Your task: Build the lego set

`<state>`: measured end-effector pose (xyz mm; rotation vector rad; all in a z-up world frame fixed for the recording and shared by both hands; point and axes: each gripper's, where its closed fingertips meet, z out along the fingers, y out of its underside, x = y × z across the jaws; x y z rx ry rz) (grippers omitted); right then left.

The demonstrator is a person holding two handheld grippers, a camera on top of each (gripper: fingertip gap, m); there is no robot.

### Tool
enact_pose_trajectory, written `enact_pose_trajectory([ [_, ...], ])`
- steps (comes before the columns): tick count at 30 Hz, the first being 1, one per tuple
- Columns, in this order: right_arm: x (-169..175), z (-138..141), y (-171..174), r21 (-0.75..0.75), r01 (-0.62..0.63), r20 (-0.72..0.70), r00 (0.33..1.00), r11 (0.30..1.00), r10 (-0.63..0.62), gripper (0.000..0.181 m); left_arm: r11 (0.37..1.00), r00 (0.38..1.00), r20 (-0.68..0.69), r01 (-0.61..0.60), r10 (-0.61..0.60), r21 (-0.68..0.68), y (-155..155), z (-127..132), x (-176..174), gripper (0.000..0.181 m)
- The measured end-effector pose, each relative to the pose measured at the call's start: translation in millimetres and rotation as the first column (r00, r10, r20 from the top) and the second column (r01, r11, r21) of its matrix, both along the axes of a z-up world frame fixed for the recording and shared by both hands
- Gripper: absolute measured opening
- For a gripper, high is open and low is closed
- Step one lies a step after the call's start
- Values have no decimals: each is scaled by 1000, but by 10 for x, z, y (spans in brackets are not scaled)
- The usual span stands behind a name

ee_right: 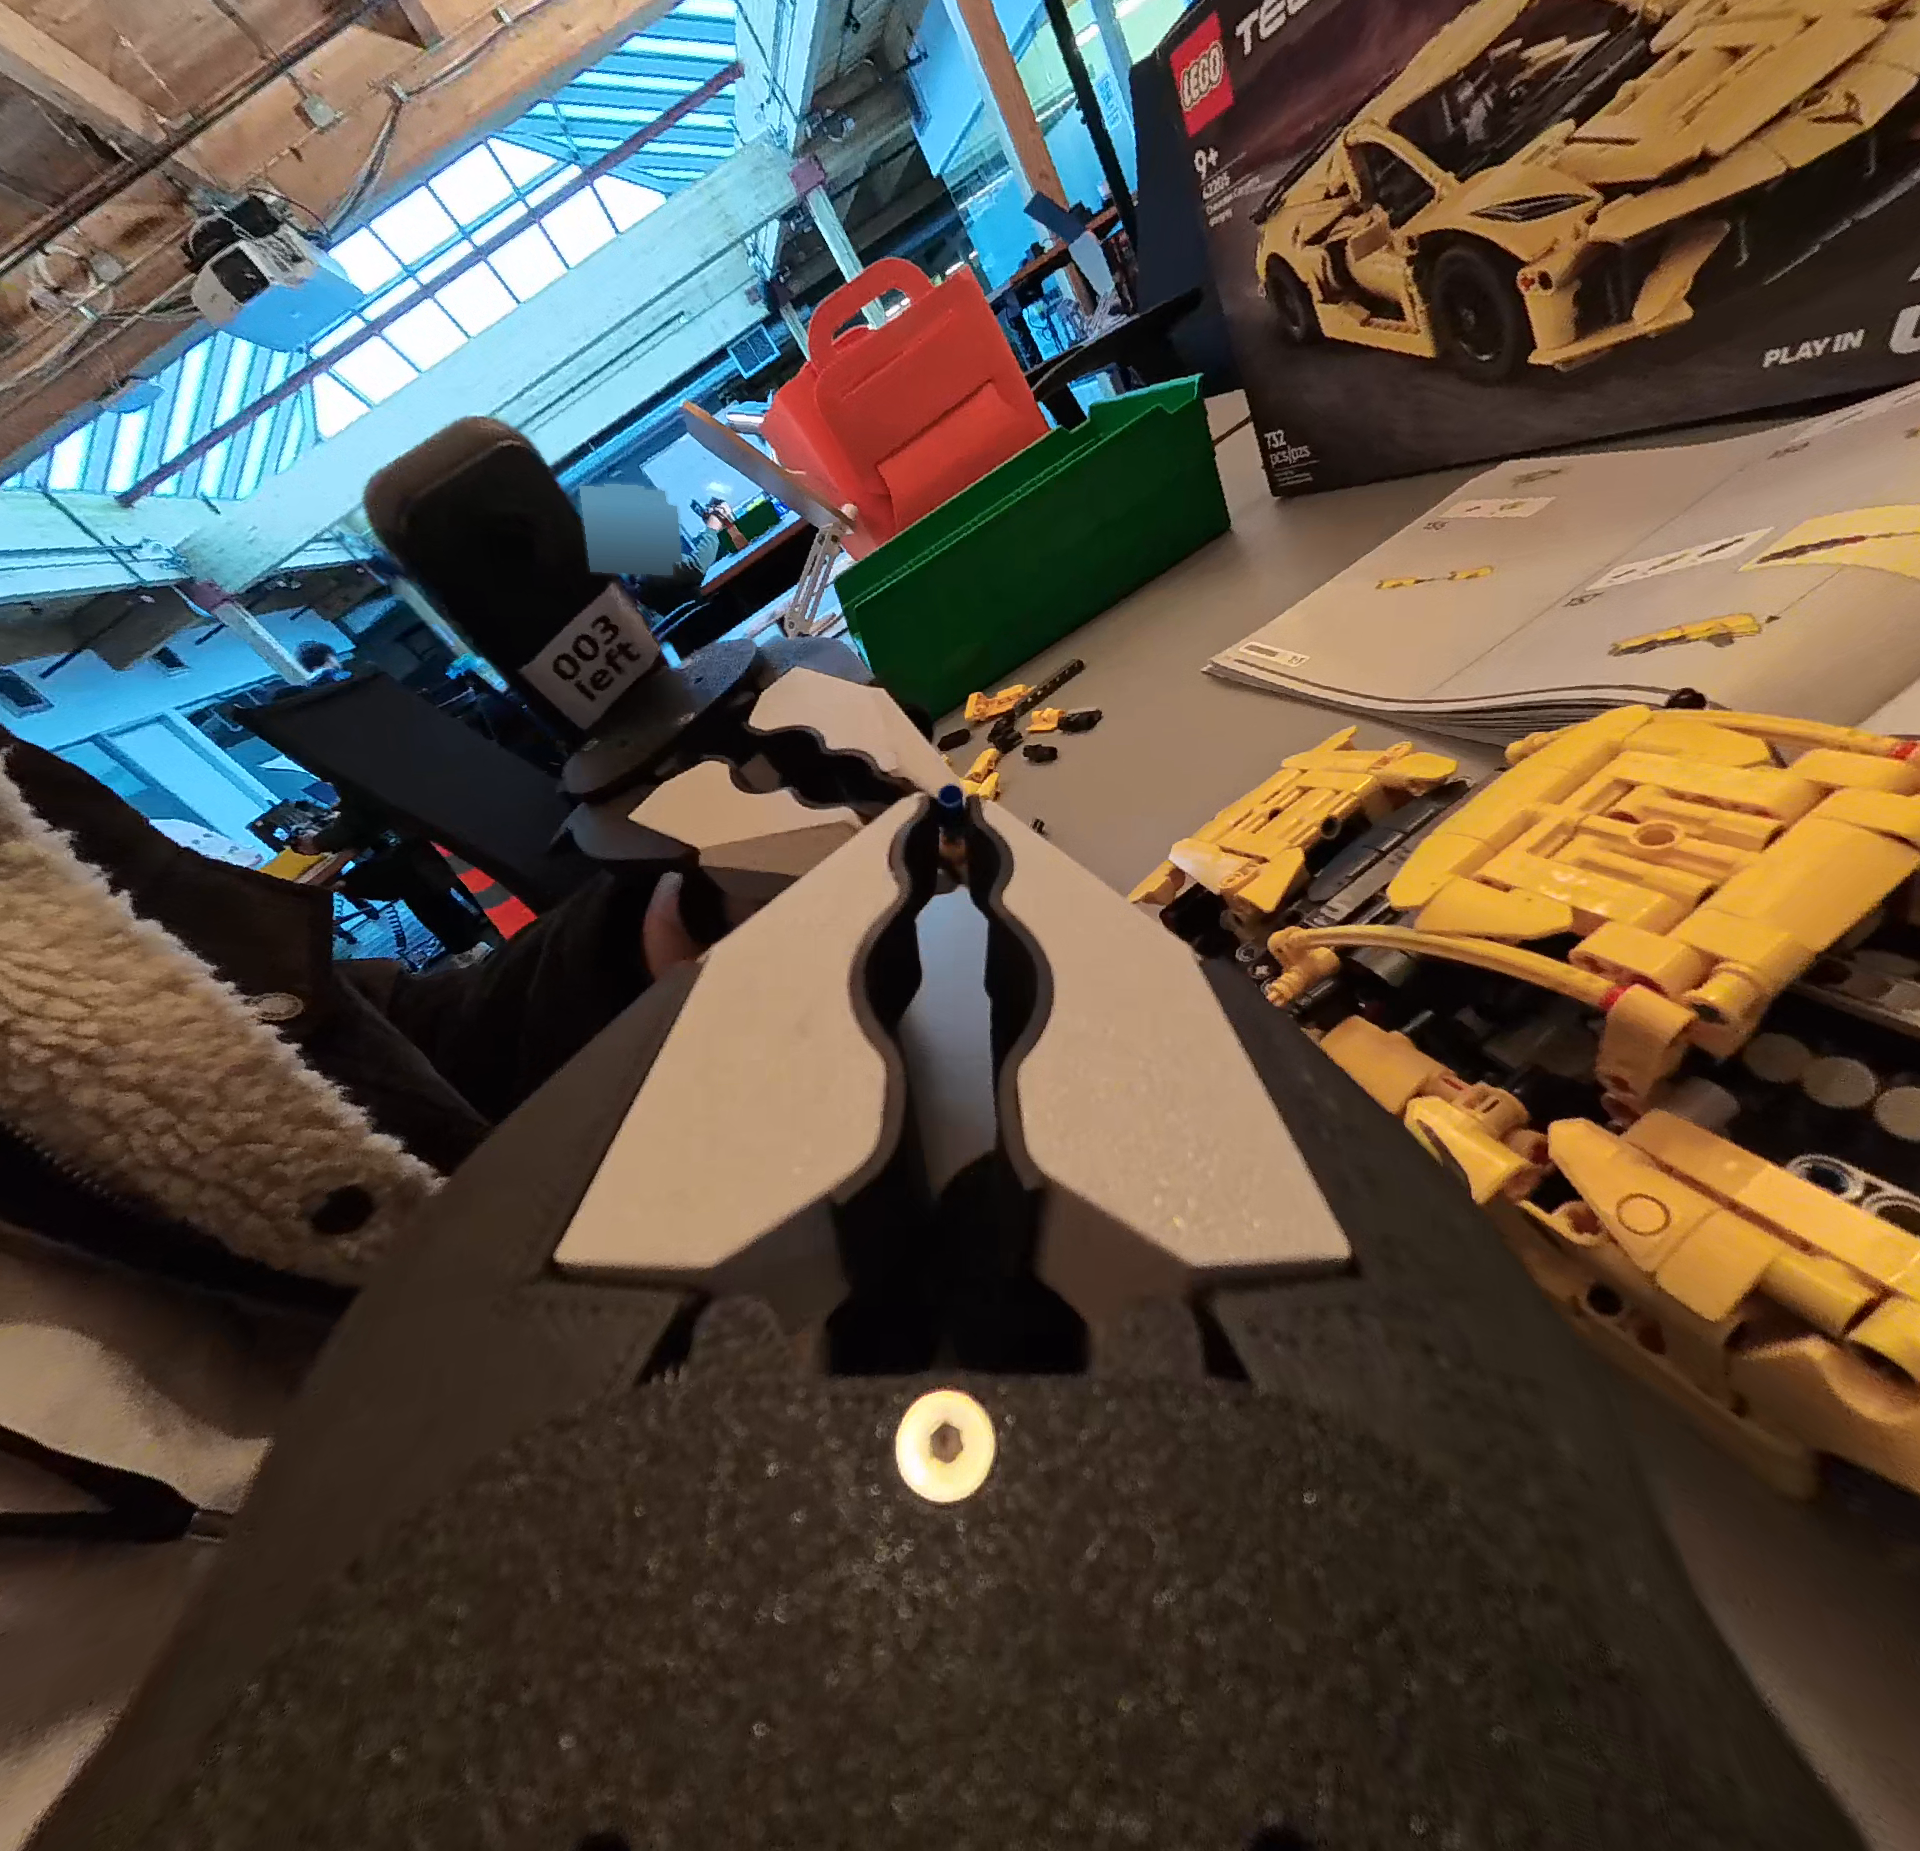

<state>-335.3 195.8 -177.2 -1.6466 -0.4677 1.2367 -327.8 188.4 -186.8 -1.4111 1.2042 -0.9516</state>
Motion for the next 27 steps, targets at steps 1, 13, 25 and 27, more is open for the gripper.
enact_pose_trajectory([
  [1,1,-1,3,-5,0,-2,1000,1000,0,5,1000,1000,-9,-10,10,21,5,-2,1,6],
  [13,19,-61,51,-163,-11,-113,994,987,-7,4,981,991,-86,-91,107,174,65,-60,9,6],
  [25,31,-49,128,-150,93,-142,983,984,-115,5,982,983,-61,-169,175,90,133,-44,20,6],
  [27,30,-38,122,-115,106,-107,987,988,-118,5,984,984,-48,-167,169,58,130,-29,23,6],
])
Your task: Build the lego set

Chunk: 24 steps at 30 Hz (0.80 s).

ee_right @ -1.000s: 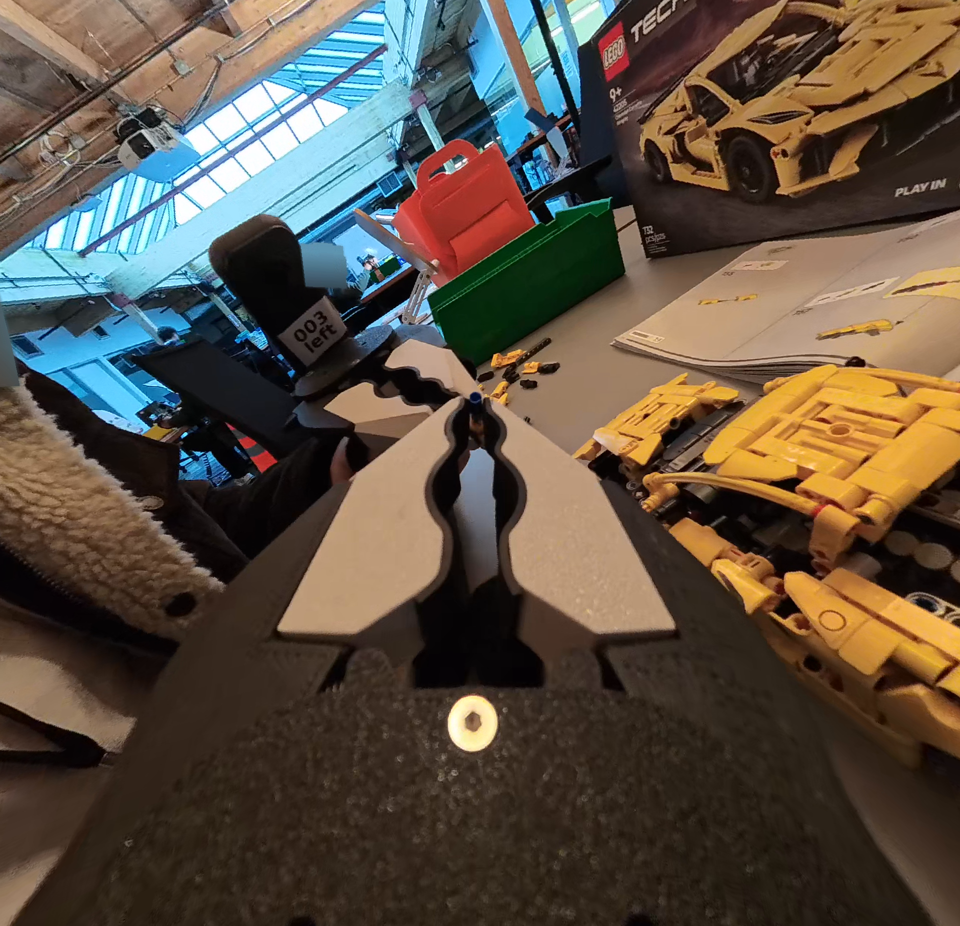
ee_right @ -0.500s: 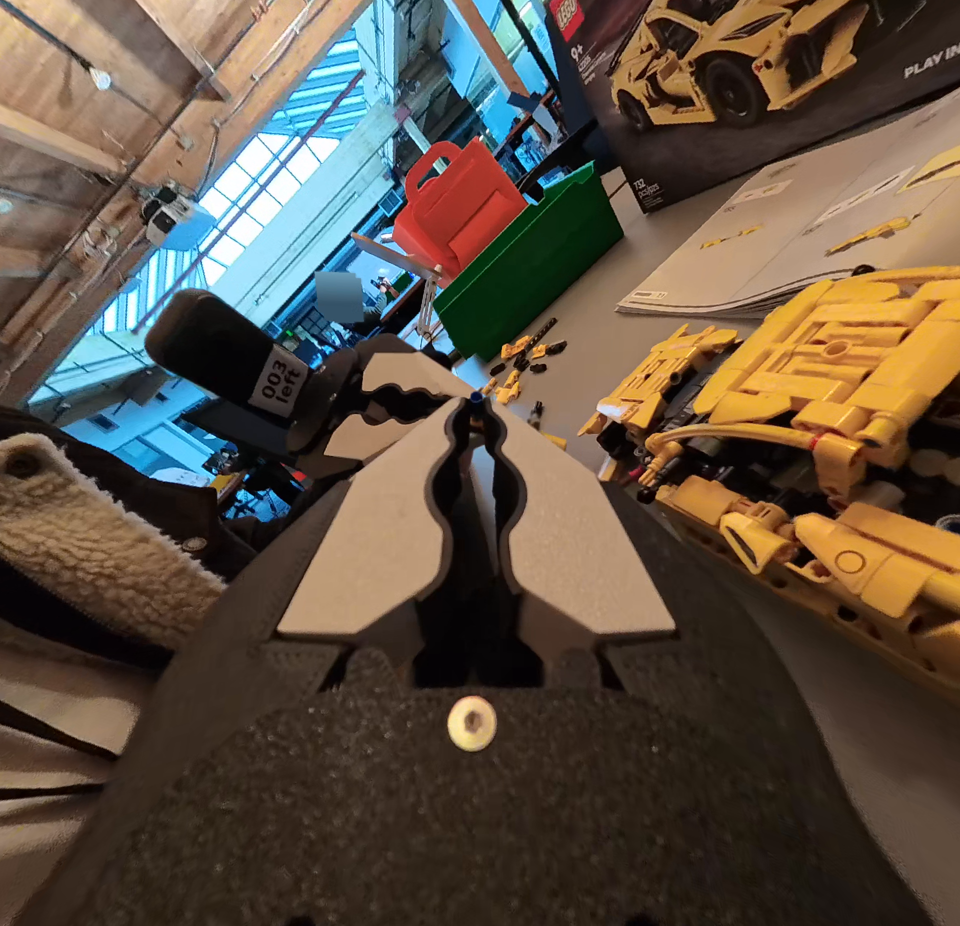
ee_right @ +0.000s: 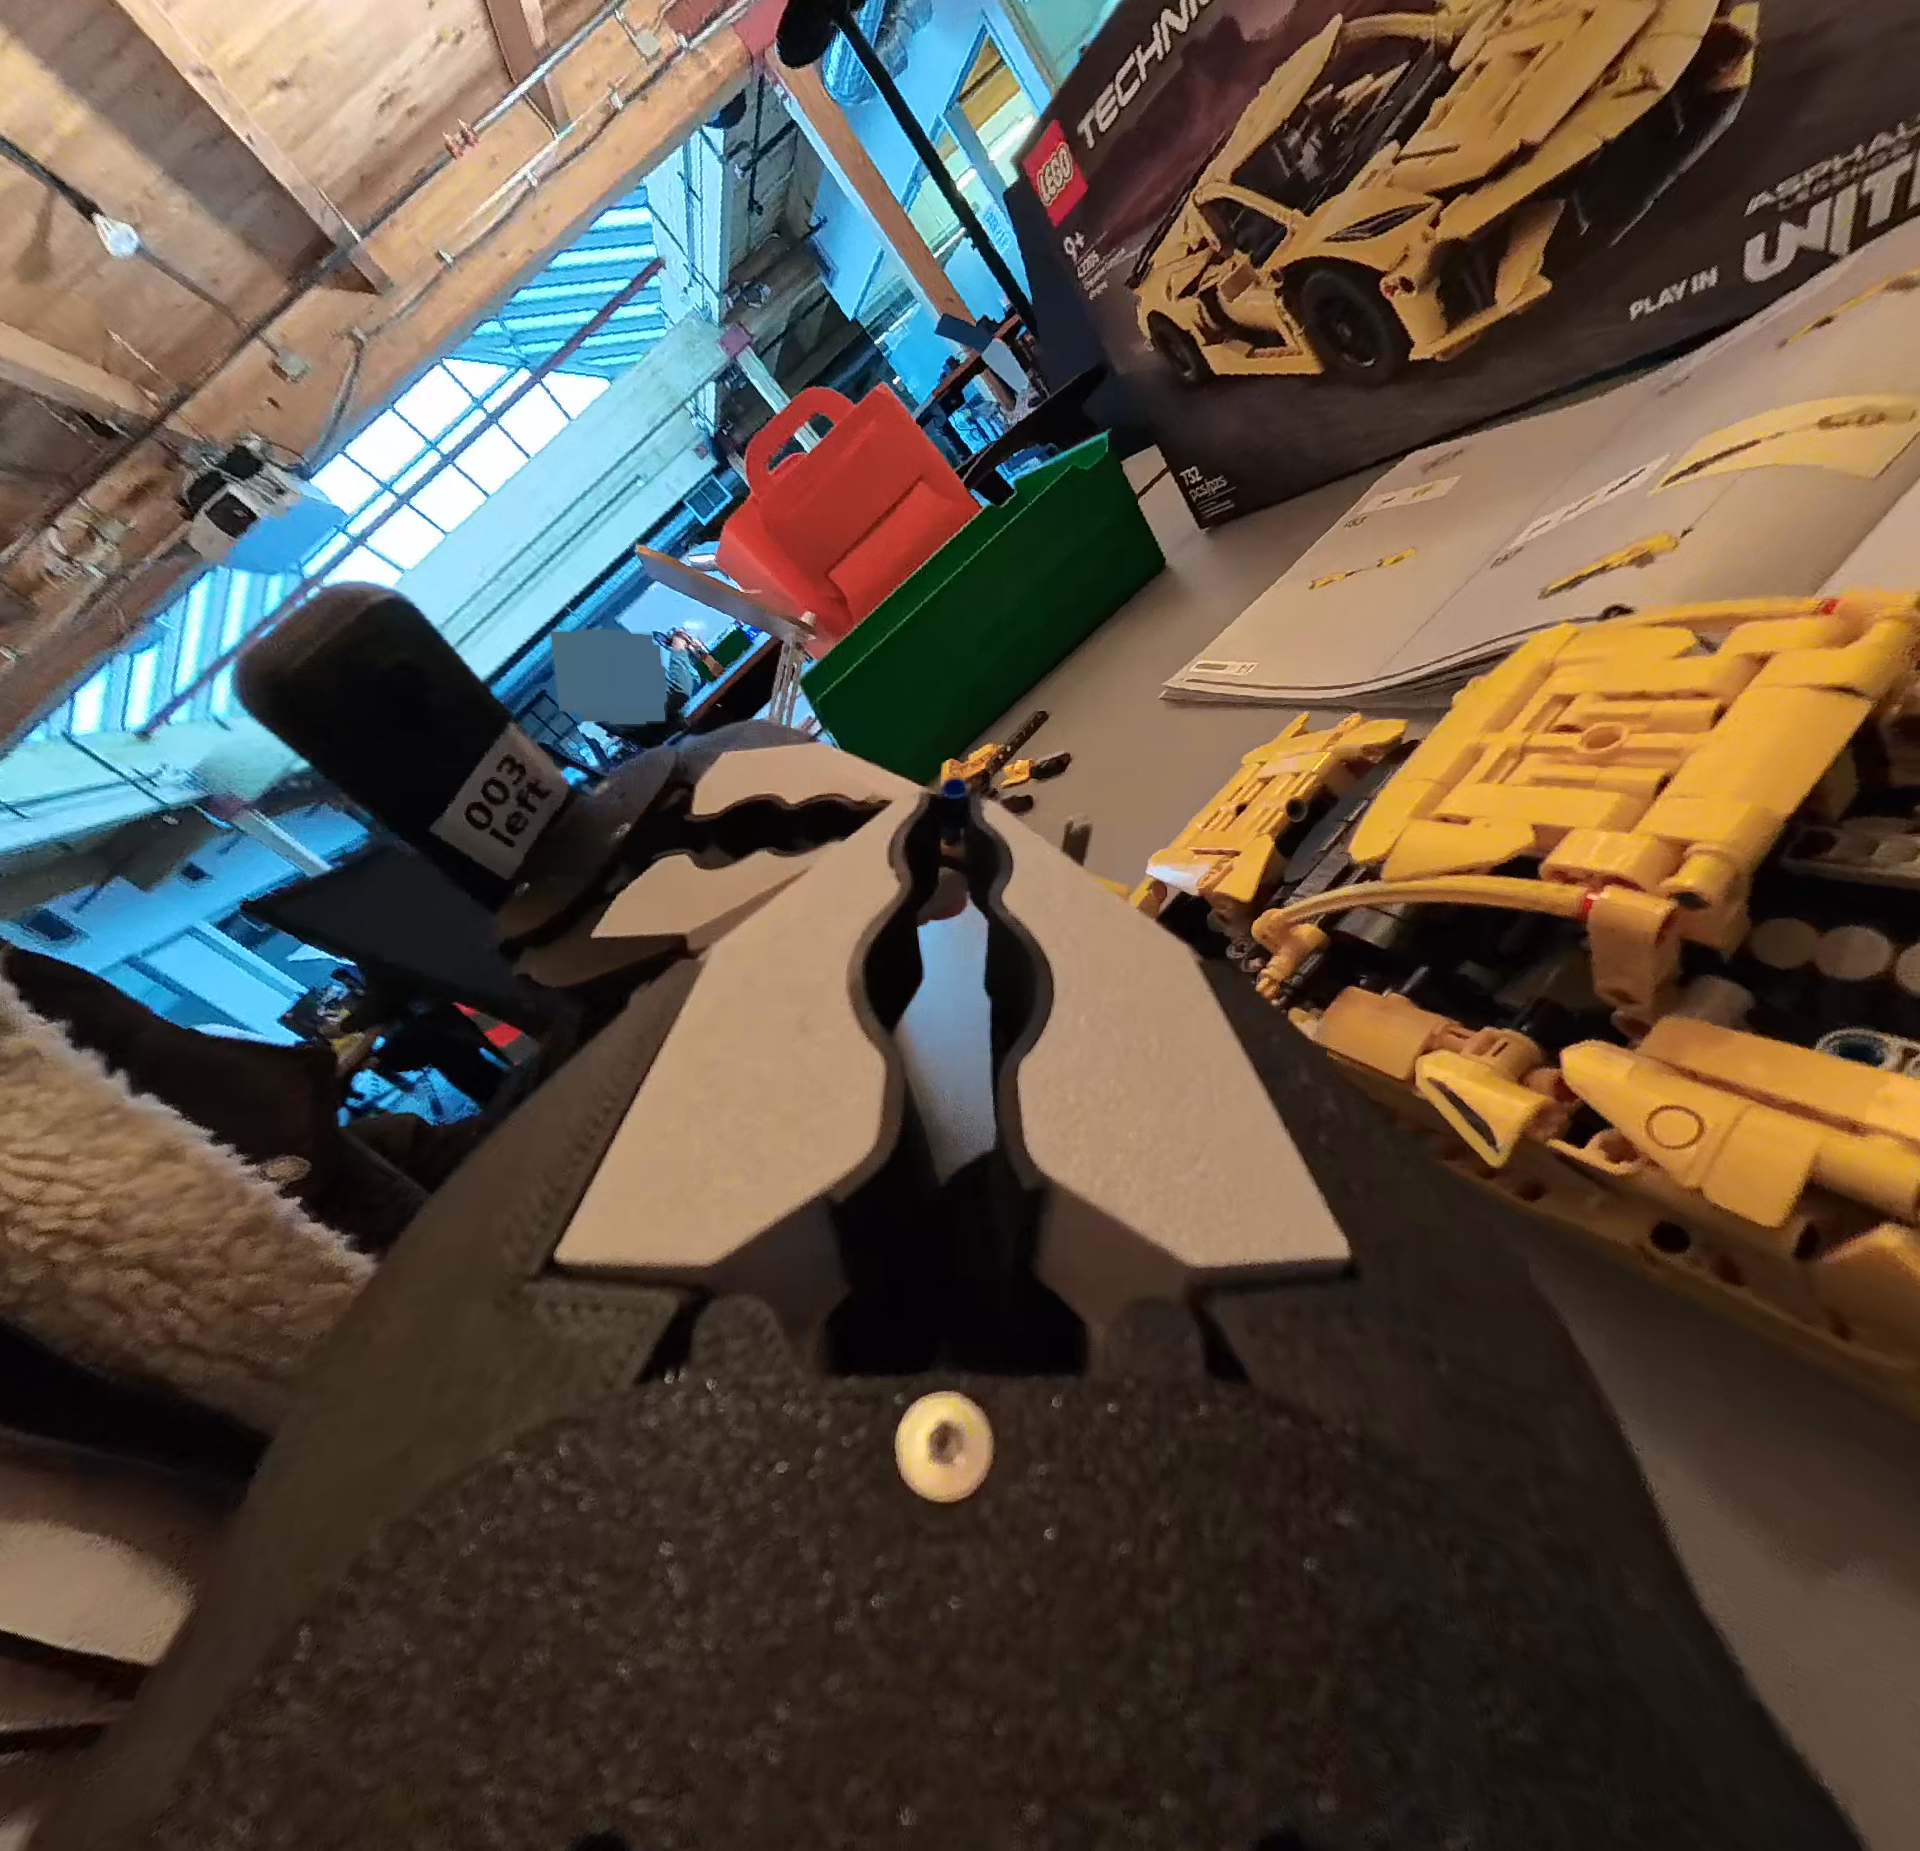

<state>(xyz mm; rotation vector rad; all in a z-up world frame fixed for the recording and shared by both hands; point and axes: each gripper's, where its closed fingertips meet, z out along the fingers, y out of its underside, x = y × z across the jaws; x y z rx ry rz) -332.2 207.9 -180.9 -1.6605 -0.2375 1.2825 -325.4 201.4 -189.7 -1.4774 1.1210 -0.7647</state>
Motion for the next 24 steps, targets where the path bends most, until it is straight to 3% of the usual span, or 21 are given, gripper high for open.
enact_pose_trajectory([
  [7,-14,-19,-23,-45,-51,-39,998,998,49,5,999,1000,-19,-11,12,42,-1,8,-22,6],
  [14,1,-110,-68,-86,-121,4,993,989,122,4,980,989,-146,8,22,199,-44,-90,-3,5],
  [24,-7,-124,-45,-83,-94,22,995,992,96,4,990,991,-128,-7,25,141,-20,-99,-5,5],
])
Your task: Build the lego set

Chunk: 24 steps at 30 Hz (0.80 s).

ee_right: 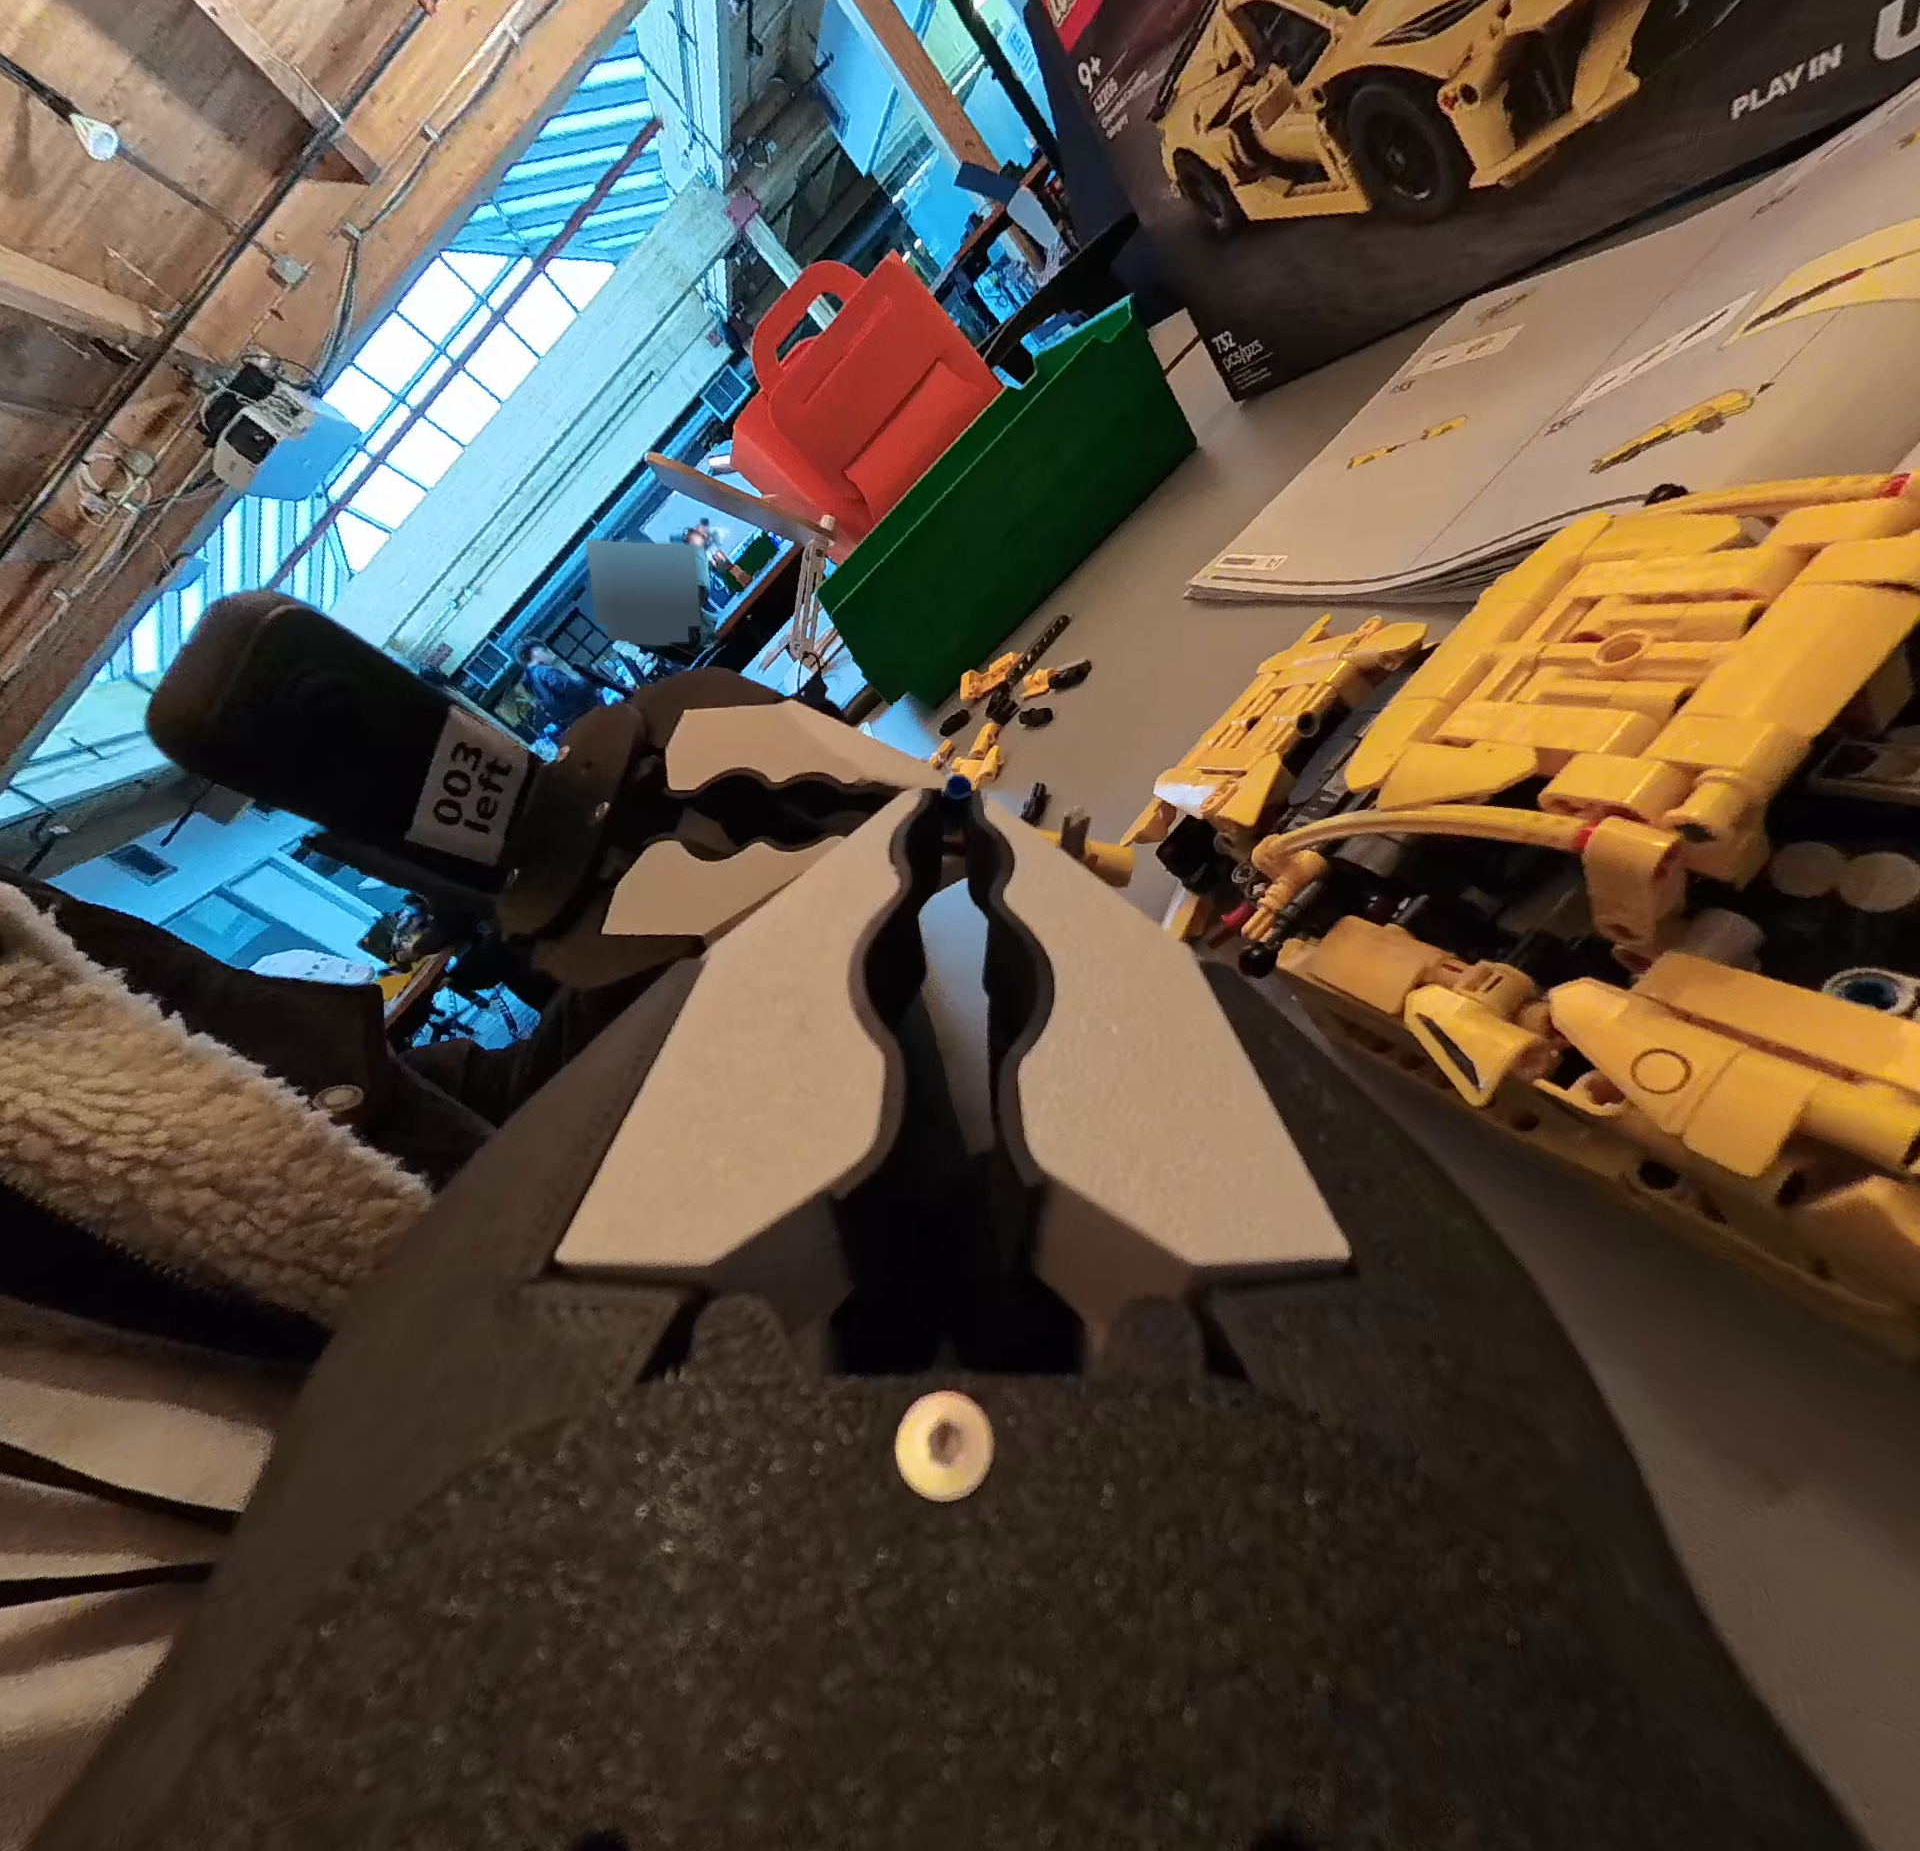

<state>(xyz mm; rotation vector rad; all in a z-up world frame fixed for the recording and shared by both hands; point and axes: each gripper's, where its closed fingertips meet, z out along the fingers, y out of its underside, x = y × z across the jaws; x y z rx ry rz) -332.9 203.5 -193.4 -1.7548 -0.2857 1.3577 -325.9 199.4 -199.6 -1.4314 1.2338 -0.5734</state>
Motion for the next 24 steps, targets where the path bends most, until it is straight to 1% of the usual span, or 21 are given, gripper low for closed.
enact_pose_trajectory([
  [2,-10,10,13,5,21,-13,1000,1000,-20,5,998,999,37,7,-5,-59,8,18,-6,5],
  [4,-21,41,30,25,33,-8,999,999,-33,5,987,994,106,36,-19,-159,16,51,-15,5],
  [7,-39,29,49,55,57,42,997,997,-59,5,971,989,147,54,-20,-233,34,55,-32,5],
  [11,-40,4,55,47,57,56,997,997,-60,5,983,994,107,25,-5,-185,43,31,-30,5],
  [14,-33,-45,55,86,70,145,986,994,-82,4,989,998,58,0,8,-147,47,-18,-22,5],
  [18,-40,-97,67,172,85,282,950,981,-132,4,987,999,37,-7,13,-161,61,-62,-18,5],
  [19,-38,-92,69,180,89,290,947,980,-140,4,990,999,30,-12,16,-143,62,-65,-17,5],
  [22,-27,-75,72,95,66,189,978,993,-83,5,993,1000,29,-4,8,-120,60,-57,-8,6],
  [24,-27,-57,65,98,61,180,981,993,-78,5,995,1000,29,2,1,-104,52,-55,-9,6],
])
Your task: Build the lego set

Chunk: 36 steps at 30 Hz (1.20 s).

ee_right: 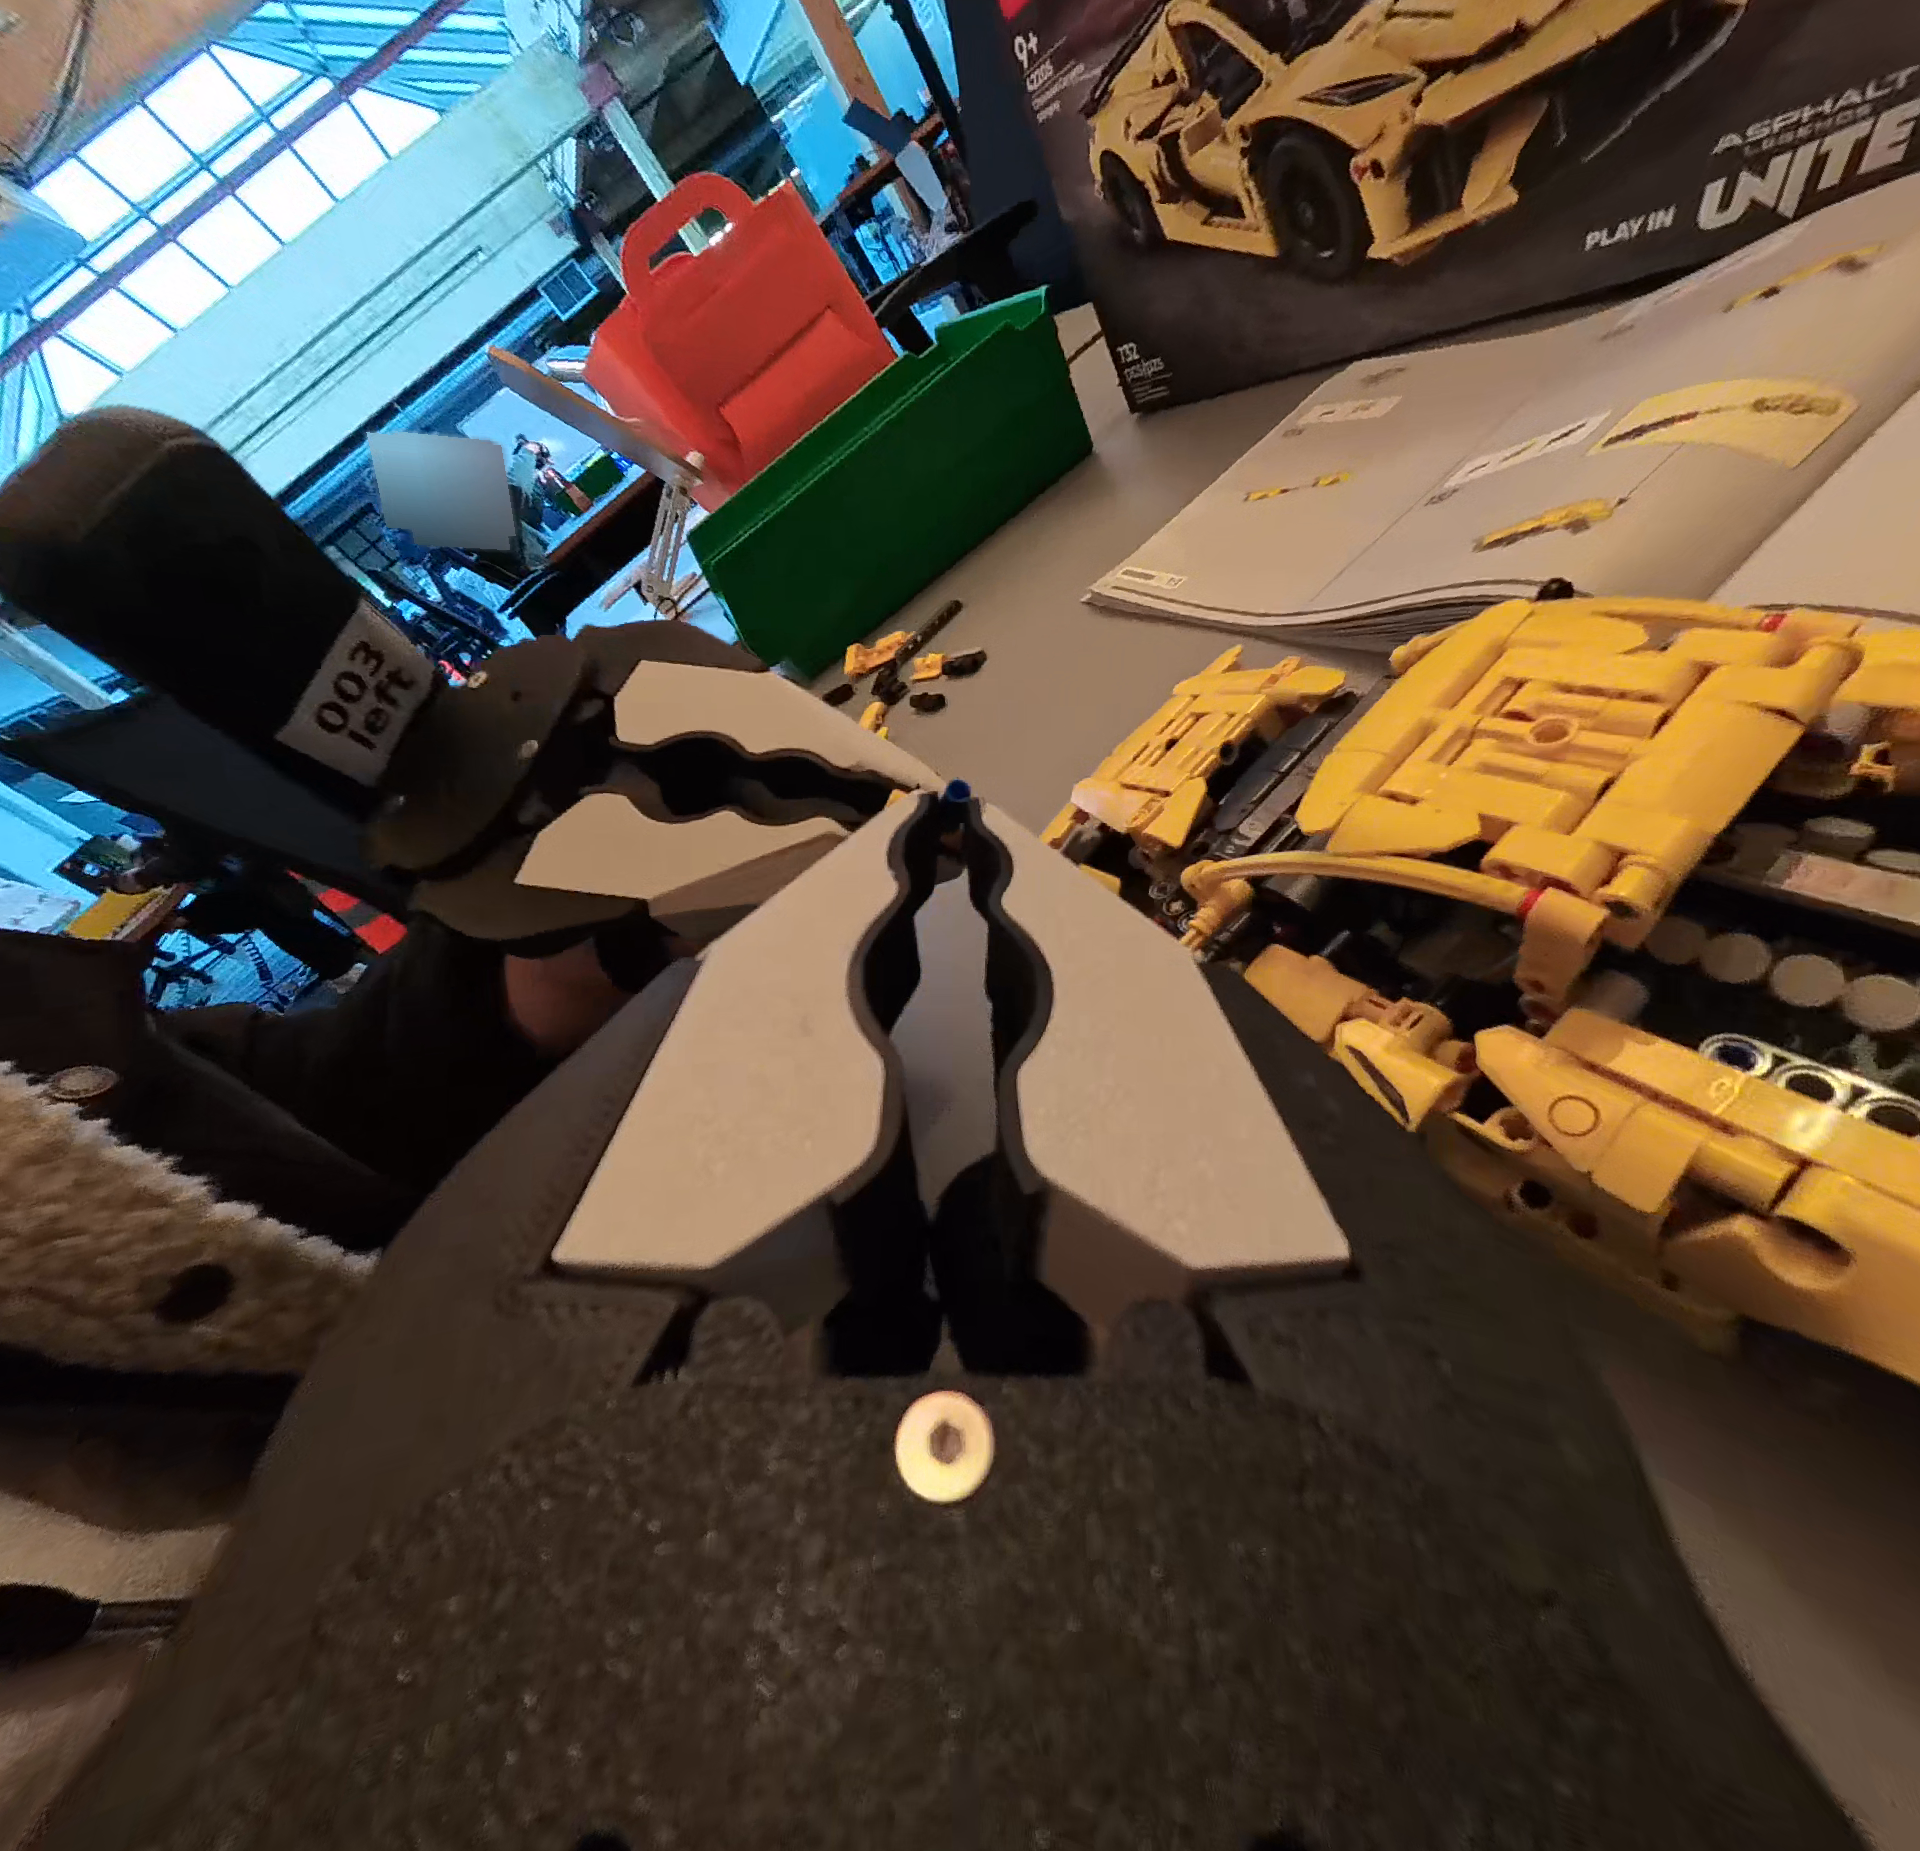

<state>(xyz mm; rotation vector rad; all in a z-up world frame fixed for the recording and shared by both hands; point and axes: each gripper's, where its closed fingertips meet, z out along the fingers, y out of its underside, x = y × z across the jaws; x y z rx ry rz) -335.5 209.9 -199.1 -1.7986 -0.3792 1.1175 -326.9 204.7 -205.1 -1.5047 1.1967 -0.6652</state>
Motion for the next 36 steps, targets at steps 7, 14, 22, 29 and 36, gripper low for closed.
enact_pose_trajectory([
  [7,29,54,-36,-31,-51,-92,995,998,48,6,997,999,-24,24,-22,71,-52,8,25,6],
  [14,25,0,-34,-81,-60,-111,992,995,51,4,996,998,-58,15,-10,83,-43,-28,22,6],
  [22,-8,-39,-63,-122,-92,-131,988,988,75,4,995,997,-73,14,-7,96,-59,-30,24,5],
  [29,10,102,-25,-36,-55,-162,986,998,49,4,999,999,26,27,-28,29,-47,60,33,6],
  [36,97,271,-85,543,-75,372,914,836,-160,35,964,974,212,126,-76,-233,-61,141,-17,6],
])
